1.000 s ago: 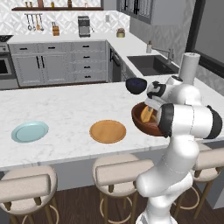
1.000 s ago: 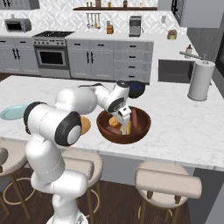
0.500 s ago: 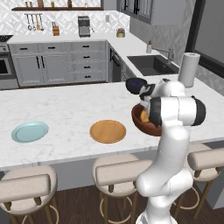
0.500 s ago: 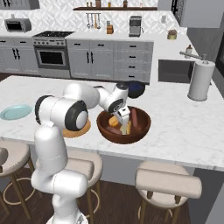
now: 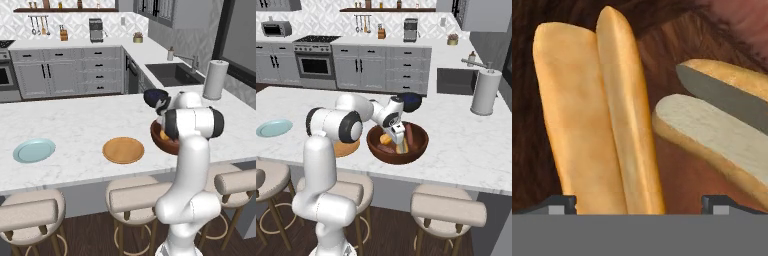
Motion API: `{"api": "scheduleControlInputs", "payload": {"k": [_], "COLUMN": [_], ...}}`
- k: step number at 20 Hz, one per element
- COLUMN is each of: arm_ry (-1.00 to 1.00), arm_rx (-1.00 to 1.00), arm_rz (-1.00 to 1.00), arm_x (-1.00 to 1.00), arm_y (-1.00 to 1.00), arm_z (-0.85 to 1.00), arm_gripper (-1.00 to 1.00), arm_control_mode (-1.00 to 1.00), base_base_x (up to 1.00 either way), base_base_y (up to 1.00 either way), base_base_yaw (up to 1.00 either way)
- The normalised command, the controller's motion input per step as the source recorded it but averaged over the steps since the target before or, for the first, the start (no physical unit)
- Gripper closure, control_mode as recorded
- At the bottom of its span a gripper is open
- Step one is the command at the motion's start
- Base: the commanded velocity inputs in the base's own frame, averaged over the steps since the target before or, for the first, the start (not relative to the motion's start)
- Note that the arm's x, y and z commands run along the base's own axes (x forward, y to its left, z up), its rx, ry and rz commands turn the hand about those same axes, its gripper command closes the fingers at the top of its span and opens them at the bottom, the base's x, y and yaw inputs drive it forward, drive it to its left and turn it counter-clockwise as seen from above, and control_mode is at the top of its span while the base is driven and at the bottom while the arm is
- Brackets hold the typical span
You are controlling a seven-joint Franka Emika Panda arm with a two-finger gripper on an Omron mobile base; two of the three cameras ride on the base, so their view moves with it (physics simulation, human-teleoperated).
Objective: Place one bun and one sausage from the bowl on each plate.
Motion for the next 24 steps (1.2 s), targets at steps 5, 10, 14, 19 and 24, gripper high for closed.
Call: {"api": "scheduleControlInputs", "payload": {"k": [5,10,14,19,24], "arm_ry": [0.0,-0.03,0.0,0.03,0.09], "arm_rx": [0.0,0.01,0.0,-0.01,-0.04], "arm_rz": [0.0,0.0,0.0,0.0,0.0], "arm_x": [0.06,0.01,0.03,0.07,0.0], "arm_y": [0.0,0.0,0.12,0.28,0.01], "arm_z": [-0.09,0.0,-0.01,-0.33,-0.89], "arm_gripper": [-1.0,-1.0,-1.0,1.0,1.0], "arm_control_mode": [-1.0,-1.0,-1.0,-1.0,-1.0], "base_base_x": [0.0,0.0,0.0,0.0,0.0], "base_base_y": [0.0,0.0,0.0,0.0,0.0], "base_base_yaw": [0.0,0.0,0.0,0.0,0.0]}}
